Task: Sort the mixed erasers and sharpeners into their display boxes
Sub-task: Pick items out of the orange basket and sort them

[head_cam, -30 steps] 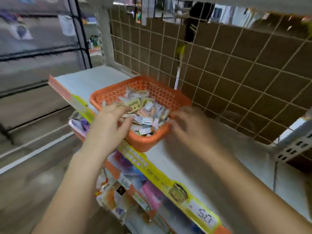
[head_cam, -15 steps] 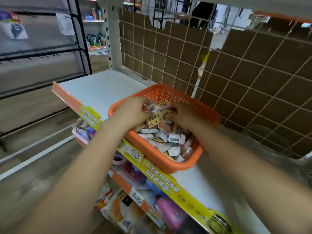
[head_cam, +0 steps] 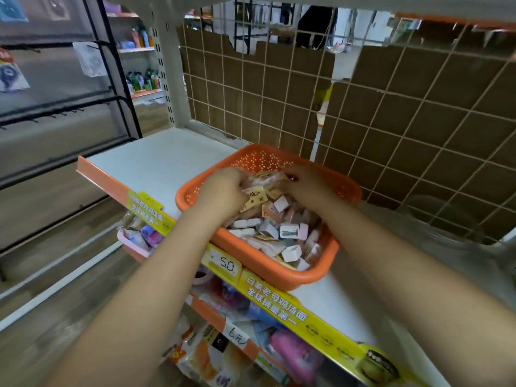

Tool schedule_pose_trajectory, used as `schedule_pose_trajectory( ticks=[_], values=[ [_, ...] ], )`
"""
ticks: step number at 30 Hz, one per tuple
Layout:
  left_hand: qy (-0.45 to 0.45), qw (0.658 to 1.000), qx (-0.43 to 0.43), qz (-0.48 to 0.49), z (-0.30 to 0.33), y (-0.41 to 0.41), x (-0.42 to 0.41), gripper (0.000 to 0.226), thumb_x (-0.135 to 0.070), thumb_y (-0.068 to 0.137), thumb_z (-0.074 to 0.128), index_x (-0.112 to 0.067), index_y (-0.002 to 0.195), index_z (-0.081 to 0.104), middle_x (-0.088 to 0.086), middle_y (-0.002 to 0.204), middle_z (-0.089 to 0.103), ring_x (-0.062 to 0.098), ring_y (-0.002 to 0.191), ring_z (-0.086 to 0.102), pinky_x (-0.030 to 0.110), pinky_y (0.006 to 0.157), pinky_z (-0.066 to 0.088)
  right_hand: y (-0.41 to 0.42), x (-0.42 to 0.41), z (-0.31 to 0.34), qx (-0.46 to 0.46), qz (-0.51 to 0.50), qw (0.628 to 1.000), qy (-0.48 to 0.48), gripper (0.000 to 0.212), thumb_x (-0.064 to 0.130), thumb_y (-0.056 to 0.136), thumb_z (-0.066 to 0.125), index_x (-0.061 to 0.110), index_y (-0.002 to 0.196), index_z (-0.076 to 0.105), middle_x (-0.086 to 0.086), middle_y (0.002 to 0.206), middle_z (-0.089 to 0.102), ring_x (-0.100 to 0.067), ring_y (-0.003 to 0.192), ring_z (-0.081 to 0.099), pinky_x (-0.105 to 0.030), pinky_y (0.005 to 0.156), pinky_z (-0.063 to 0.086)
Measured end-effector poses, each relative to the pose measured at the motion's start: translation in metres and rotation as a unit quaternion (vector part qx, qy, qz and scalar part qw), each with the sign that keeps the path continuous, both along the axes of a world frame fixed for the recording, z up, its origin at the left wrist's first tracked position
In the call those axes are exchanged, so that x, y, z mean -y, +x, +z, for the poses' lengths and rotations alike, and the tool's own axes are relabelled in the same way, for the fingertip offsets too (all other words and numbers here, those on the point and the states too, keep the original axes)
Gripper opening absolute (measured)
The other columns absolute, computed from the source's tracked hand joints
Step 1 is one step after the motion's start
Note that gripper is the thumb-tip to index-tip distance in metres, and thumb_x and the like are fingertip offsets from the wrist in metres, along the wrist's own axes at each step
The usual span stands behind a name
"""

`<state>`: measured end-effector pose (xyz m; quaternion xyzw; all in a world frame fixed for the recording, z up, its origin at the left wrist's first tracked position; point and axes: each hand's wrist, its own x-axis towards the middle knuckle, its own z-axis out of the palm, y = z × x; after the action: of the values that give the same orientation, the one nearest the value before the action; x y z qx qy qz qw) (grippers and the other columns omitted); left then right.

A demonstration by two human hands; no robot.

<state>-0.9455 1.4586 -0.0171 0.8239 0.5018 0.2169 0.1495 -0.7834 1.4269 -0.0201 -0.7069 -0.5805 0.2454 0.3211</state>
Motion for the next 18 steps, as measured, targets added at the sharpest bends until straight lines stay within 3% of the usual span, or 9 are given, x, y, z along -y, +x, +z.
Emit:
schedule_pose_trajectory(
  ticks=[4,6,9,13,15,18],
  values=[
    [0.063,0.983,0.155,-0.07,0.006,-0.013,0.005,0.025,0.006,0.075,0.064,-0.008,0.094,0.072,0.004,0.098,0.052,0.028,0.105,0.049,0.015,0.077,0.029,0.005,0.027,0.017,-0.195,-0.067,0.975,0.082,0.012,0.021,0.093,0.051,0.018,0.102,0.059,0.003,0.092,0.063,-0.014,0.087,0.062,-0.018,0.064,0.05],
    [0.09,0.967,0.222,-0.082,0.009,-0.02,0.012,0.028,0.004,0.072,0.069,-0.017,0.091,0.073,-0.007,0.091,0.044,0.013,0.099,0.048,0.01,0.079,0.03,0.006,0.043,0.02,-0.294,-0.076,0.95,0.079,0.011,0.021,0.095,0.048,0.017,0.101,0.056,-0.002,0.094,0.065,-0.017,0.086,0.065,-0.017,0.059,0.052],
    [0.089,0.942,0.307,-0.1,0.015,-0.024,0.032,0.038,0.005,0.072,0.069,-0.026,0.093,0.067,-0.01,0.075,0.041,-0.006,0.074,0.046,0.003,0.068,0.032,0.005,0.067,0.024,-0.402,-0.046,0.911,0.083,0.014,0.025,0.098,0.04,0.016,0.104,0.049,-0.015,0.091,0.068,-0.028,0.072,0.068,-0.028,0.05,0.054],
    [0.069,0.903,0.396,-0.155,0.016,-0.019,0.058,0.03,0.003,0.072,0.065,-0.018,0.092,0.071,-0.003,0.075,0.057,-0.005,0.073,0.055,0.007,0.068,0.04,0.0,0.096,0.026,-0.378,-0.023,0.911,0.162,0.005,0.021,0.096,0.044,0.022,0.098,0.048,-0.006,0.072,0.068,-0.021,0.051,0.065,-0.023,0.04,0.049],
    [0.043,0.889,0.424,-0.164,0.014,-0.013,0.068,0.031,0.007,0.074,0.063,-0.02,0.087,0.073,-0.005,0.081,0.064,-0.003,0.078,0.058,0.01,0.071,0.043,-0.001,0.108,0.023,-0.289,-0.028,0.924,0.25,0.013,0.019,0.093,0.052,0.03,0.098,0.053,0.003,0.084,0.068,-0.016,0.064,0.068,-0.024,0.052,0.054],
    [0.023,0.872,0.464,-0.155,0.009,-0.001,0.081,0.038,0.006,0.074,0.062,-0.028,0.086,0.072,-0.019,0.084,0.066,-0.002,0.083,0.06,0.013,0.074,0.045,-0.001,0.124,0.017,-0.201,-0.039,0.916,0.346,0.027,0.015,0.085,0.056,0.035,0.103,0.059,0.014,0.1,0.067,-0.007,0.096,0.064,-0.028,0.083,0.054]
  ],
)
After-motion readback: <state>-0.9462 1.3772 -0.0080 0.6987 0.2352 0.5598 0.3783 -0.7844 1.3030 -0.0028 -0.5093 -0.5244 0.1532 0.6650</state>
